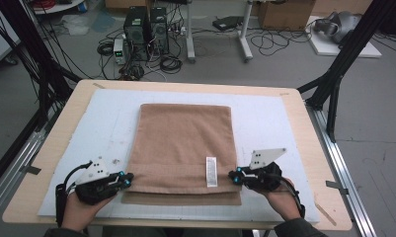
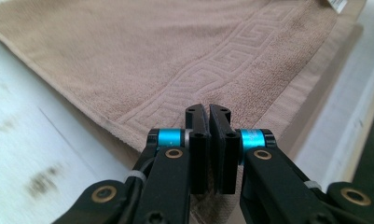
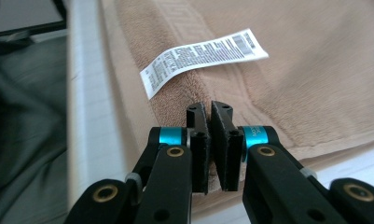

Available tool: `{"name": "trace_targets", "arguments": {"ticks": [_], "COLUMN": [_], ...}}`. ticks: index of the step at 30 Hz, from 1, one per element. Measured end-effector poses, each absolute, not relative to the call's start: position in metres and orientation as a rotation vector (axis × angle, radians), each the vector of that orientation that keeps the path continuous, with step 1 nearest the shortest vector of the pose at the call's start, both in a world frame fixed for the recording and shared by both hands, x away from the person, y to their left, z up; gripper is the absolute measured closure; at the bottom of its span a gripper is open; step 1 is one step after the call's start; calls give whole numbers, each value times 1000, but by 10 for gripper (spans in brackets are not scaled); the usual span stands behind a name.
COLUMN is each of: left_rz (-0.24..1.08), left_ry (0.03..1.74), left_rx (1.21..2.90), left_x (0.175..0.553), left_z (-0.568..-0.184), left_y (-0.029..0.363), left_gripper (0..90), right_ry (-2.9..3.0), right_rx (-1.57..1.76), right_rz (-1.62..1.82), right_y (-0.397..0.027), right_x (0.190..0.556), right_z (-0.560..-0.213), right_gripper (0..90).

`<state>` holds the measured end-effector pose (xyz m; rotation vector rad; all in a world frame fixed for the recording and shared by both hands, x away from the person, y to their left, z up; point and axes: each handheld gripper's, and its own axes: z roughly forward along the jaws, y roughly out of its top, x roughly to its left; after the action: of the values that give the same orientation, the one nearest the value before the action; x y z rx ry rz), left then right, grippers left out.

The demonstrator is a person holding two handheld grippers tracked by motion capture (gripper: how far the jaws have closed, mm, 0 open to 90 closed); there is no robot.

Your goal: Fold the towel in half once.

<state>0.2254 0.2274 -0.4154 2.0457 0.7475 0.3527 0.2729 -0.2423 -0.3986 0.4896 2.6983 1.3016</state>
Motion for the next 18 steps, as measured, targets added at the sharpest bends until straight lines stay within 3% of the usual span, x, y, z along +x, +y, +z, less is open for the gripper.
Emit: {"name": "trace_targets", "arguments": {"ticks": [1, 3, 5, 18], "left_rz": [330, 329, 341, 367], "left_ry": [761, 785, 808, 870], "left_rx": [2070, 2098, 2085, 1999], "left_x": [225, 227, 229, 258], "left_z": [-421, -429, -430, -422], "left_y": [227, 227, 229, 231], "left_gripper": [822, 675, 622, 414], "right_ry": [2724, 2769, 2755, 2613], "right_rx": [495, 538, 567, 717], "right_rz": [1310, 1322, 1328, 1419], "right_y": [-242, -243, -244, -239], "right_x": [272, 273, 275, 302], "right_z": [-405, -419, -426, -423], "right_gripper": [817, 736, 699, 344]}}
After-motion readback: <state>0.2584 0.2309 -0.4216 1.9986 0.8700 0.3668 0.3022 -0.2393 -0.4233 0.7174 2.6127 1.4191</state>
